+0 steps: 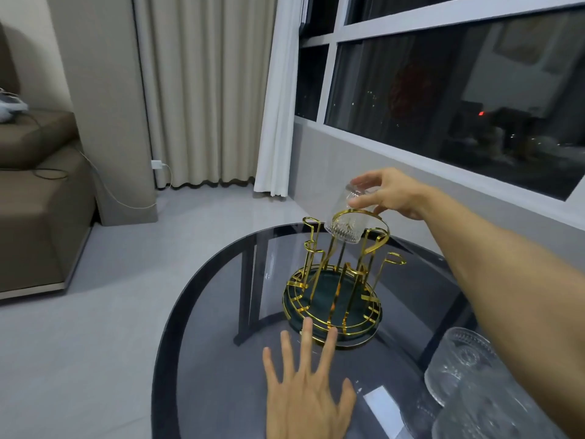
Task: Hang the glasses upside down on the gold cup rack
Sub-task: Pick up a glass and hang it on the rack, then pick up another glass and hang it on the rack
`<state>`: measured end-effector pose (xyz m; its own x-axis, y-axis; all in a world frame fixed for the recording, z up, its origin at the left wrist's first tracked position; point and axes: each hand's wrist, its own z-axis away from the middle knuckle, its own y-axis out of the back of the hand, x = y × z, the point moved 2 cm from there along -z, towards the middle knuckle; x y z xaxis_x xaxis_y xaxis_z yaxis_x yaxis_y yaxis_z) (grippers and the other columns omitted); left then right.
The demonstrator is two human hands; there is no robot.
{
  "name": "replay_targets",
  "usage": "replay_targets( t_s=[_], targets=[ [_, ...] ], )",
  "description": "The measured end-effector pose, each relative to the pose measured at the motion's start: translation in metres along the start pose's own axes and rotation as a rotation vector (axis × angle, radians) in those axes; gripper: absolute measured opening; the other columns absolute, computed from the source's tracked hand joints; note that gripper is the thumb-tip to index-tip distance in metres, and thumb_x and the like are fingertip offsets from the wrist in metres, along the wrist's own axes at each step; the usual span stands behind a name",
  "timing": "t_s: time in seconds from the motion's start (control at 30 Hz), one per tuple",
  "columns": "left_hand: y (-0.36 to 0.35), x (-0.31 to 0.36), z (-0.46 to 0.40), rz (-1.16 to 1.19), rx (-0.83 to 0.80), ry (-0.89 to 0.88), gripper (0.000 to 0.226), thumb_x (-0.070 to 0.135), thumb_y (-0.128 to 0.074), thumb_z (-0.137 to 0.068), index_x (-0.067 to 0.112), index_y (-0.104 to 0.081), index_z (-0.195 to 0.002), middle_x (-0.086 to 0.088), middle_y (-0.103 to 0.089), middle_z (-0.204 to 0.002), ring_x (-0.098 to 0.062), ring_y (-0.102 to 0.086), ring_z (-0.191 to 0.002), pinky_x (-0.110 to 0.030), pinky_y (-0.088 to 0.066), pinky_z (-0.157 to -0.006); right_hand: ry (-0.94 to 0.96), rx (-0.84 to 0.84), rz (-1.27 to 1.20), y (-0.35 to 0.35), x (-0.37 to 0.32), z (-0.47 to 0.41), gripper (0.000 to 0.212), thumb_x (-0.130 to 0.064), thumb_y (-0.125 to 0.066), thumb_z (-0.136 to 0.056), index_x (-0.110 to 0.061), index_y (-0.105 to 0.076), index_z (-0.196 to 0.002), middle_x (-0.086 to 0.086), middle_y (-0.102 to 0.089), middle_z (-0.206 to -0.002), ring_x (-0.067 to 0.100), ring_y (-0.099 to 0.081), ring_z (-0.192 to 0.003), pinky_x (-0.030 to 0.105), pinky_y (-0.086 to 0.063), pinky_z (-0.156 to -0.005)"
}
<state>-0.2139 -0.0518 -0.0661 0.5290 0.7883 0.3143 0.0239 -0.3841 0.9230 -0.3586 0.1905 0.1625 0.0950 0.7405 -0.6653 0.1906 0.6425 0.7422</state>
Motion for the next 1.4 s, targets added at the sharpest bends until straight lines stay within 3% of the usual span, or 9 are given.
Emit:
replay_targets(
  t_s=[0.17, 0.43, 0.67, 0.73, 0.83, 0.9, 1.07, 1.17, 1.4],
  targets=[
    [-0.004, 0.001, 0.0, -0.048, -0.023, 0.0, 0.089, 0.071, -0.07, -0.053, 0.037, -0.064, -0.135, -0.007, -0.06, -0.144, -0.043, -0.066, -0.117, -0.059, -0.024, -0.1, -0.039, -0.244, 0.03, -0.02, 0.006, -0.012, 0.069, -0.028, -0.093, -0.07, -0.025, -0.066, -0.133, -0.008, -0.063, -0.13, 0.018, -0.06, -0.115, 0.034, -0.057, -0.08],
    [-0.003, 0.001, -0.004, -0.07, -0.089, 0.006, 0.091, 0.07, -0.072, -0.049, 0.037, -0.065, -0.134, -0.008, -0.061, -0.143, -0.043, -0.067, -0.114, -0.062, -0.029, -0.095, -0.029, -0.379, 0.006, -0.035, 0.011, -0.02, 0.063, -0.037, -0.092, -0.069, -0.039, -0.063, -0.125, -0.014, -0.059, -0.132, 0.009, -0.057, -0.118, 0.027, -0.05, -0.086],
    [-0.003, 0.001, -0.001, -0.024, -0.027, 0.015, 0.087, 0.07, -0.072, -0.053, 0.039, -0.065, -0.134, -0.006, -0.061, -0.143, -0.042, -0.069, -0.113, -0.066, -0.052, -0.092, -0.126, -0.199, -0.254, -0.029, 0.014, -0.001, 0.033, -0.014, -0.068, -0.098, -0.019, -0.07, -0.13, 0.003, -0.069, -0.131, 0.022, -0.065, -0.122, 0.036, -0.061, -0.085],
    [-0.003, 0.0, 0.001, 0.027, -0.015, 0.021, 0.082, 0.068, -0.065, -0.066, 0.047, -0.051, -0.144, -0.004, -0.045, -0.157, -0.044, -0.058, -0.128, -0.068, -0.045, -0.1, -0.133, -0.038, -0.274, -0.019, 0.017, 0.009, 0.027, -0.016, -0.066, -0.1, -0.018, -0.072, -0.126, 0.006, -0.07, -0.129, 0.023, -0.065, -0.122, 0.038, -0.06, -0.088],
    [-0.016, -0.004, 0.002, 0.033, 0.012, 0.022, 0.078, 0.068, -0.029, -0.089, 0.058, 0.017, -0.15, 0.007, 0.023, -0.167, -0.039, -0.005, -0.155, -0.065, 0.003, -0.118, -0.112, 0.161, -0.266, 0.0, 0.019, 0.038, 0.017, -0.017, -0.065, -0.101, -0.018, -0.074, -0.116, 0.008, -0.074, -0.119, 0.024, -0.07, -0.112, 0.033, -0.06, -0.082],
    [-0.02, -0.008, 0.003, 0.019, 0.0, 0.039, 0.076, 0.067, -0.019, -0.09, 0.053, 0.029, -0.147, 0.008, 0.03, -0.165, -0.036, 0.003, -0.156, -0.063, 0.008, -0.119, -0.089, 0.248, -0.205, 0.009, 0.019, 0.063, 0.014, -0.016, -0.064, -0.101, -0.022, -0.074, -0.107, 0.005, -0.076, -0.111, 0.022, -0.072, -0.107, 0.03, -0.06, -0.078],
    [-0.008, 0.004, 0.013, -0.065, -0.009, 0.015, 0.073, 0.061, -0.03, -0.095, 0.045, 0.003, -0.158, 0.002, 0.003, -0.172, -0.033, -0.012, -0.153, -0.062, -0.011, -0.12, -0.052, 0.341, 0.018, 0.019, 0.031, 0.165, 0.018, -0.013, -0.064, -0.095, -0.023, -0.078, -0.101, 0.006, -0.08, -0.101, 0.024, -0.074, -0.099, 0.041, -0.061, -0.088],
    [0.005, 0.014, 0.015, -0.055, 0.016, -0.016, 0.075, 0.056, -0.045, -0.094, 0.035, -0.017, -0.16, -0.001, -0.013, -0.171, -0.03, -0.019, -0.151, -0.057, -0.02, -0.12, -0.011, 0.416, 0.068, 0.009, 0.036, 0.228, 0.022, -0.016, -0.064, -0.09, -0.029, -0.079, -0.1, -0.01, -0.079, -0.096, 0.009, -0.073, -0.091, 0.025, -0.056, -0.085],
    [0.02, 0.097, 0.039, 0.659, -0.046, -0.403, 0.072, 0.041, -0.071, -0.076, 0.024, -0.042, -0.14, 0.005, -0.05, -0.131, -0.007, -0.046, -0.124, -0.025, -0.039, -0.108, -0.04, 0.806, -0.073, -0.046, 0.072, 0.346, 0.031, 0.0, -0.061, -0.09, -0.024, -0.075, -0.105, -0.013, -0.077, -0.098, 0.004, -0.072, -0.091, 0.026, -0.059, -0.084]
  ],
)
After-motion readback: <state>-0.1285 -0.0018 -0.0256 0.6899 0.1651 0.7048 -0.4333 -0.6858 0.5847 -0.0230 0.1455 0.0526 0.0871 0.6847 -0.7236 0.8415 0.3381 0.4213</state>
